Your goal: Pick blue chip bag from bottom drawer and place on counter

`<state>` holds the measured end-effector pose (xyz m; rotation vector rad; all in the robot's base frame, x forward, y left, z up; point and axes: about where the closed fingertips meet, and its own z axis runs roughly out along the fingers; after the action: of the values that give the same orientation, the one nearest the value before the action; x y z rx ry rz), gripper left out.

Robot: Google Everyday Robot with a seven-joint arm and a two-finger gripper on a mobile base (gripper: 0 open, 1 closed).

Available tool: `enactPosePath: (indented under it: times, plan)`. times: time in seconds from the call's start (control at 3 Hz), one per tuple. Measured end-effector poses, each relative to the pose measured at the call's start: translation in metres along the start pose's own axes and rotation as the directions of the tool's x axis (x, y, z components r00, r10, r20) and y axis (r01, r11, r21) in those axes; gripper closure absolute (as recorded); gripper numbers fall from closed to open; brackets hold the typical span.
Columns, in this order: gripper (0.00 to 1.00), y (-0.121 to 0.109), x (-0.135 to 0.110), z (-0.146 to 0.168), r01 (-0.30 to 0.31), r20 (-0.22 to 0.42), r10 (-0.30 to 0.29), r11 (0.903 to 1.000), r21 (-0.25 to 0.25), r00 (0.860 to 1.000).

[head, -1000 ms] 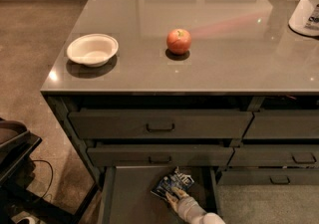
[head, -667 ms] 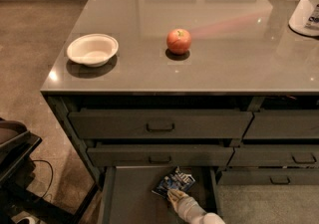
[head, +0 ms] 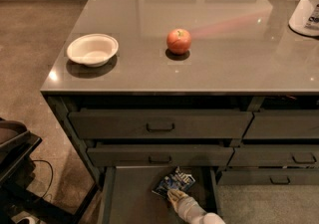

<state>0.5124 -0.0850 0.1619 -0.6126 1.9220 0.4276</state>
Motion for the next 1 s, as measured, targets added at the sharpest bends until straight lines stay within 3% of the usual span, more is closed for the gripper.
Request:
enactPosePath:
  times: [0.33,0.67,1.0]
  plan:
    - [1.0,-0.003,-0.011,-0.004,-0.052,0.031,0.053,0.9973,-0.052,0.998]
    - [1.0,-0.034,-0.049,-0.039,-0.162,0.074,0.173,0.9773,-0.136,0.982]
    - [1.0,-0.069,-0.091,-0.092,-0.234,0.061,0.249,0.9532,-0.192,0.967]
